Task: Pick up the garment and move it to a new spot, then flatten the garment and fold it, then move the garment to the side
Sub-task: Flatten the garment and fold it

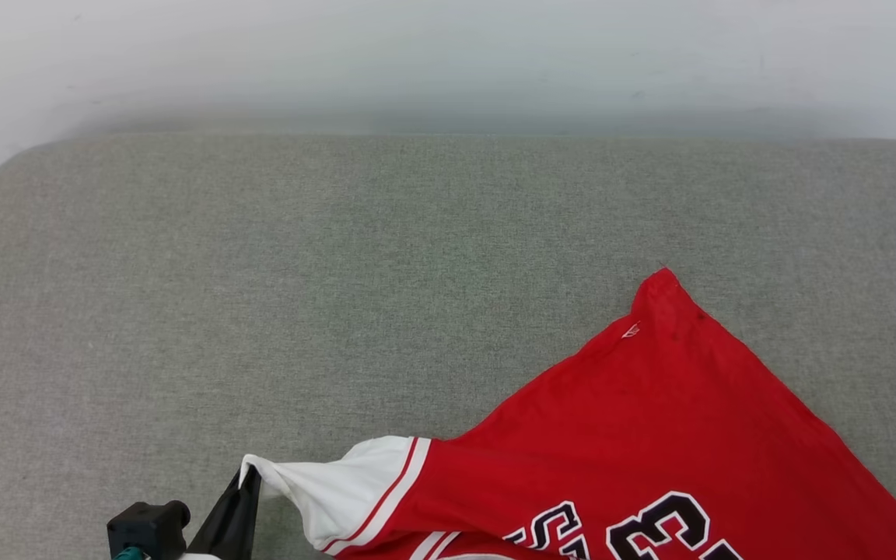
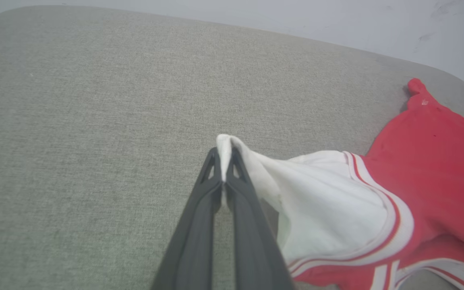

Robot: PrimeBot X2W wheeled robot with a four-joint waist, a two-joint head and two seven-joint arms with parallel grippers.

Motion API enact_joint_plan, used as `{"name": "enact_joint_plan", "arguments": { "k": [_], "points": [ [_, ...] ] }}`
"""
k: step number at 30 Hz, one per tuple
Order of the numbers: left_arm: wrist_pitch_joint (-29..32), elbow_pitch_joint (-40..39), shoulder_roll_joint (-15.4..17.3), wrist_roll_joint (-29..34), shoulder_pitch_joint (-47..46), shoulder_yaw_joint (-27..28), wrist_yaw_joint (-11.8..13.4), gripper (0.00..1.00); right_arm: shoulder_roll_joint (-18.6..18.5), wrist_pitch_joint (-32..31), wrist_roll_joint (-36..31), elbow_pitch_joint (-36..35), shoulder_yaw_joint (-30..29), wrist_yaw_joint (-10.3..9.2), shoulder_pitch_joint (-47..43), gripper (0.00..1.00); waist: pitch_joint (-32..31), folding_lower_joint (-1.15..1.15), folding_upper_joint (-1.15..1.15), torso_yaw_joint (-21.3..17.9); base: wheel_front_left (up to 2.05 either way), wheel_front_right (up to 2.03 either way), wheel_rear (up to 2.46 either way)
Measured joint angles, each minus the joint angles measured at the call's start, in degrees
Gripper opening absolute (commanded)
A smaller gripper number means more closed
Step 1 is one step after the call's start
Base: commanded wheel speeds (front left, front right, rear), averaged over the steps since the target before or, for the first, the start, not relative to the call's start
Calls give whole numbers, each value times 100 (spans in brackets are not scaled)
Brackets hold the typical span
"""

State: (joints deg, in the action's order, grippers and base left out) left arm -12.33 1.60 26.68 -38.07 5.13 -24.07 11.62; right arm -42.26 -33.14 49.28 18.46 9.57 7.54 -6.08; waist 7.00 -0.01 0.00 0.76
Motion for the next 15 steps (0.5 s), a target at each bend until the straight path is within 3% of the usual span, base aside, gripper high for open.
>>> {"name": "enact_joint_plan", "arguments": {
  "k": [8, 15],
  "points": [
    [9, -118, 1, 55, -54, -103, 4, 0, -196, 386, -120, -1011, -764, -2, 790, 100, 35, 1, 0, 80, 0, 0, 0],
    [57, -265, -16, 169, -265, -208, -1, 0, -400, -234, -363, -1881, -693, -2, 1863, 100, 202, 1, 0, 286, 0, 0, 0]
  ]
}}
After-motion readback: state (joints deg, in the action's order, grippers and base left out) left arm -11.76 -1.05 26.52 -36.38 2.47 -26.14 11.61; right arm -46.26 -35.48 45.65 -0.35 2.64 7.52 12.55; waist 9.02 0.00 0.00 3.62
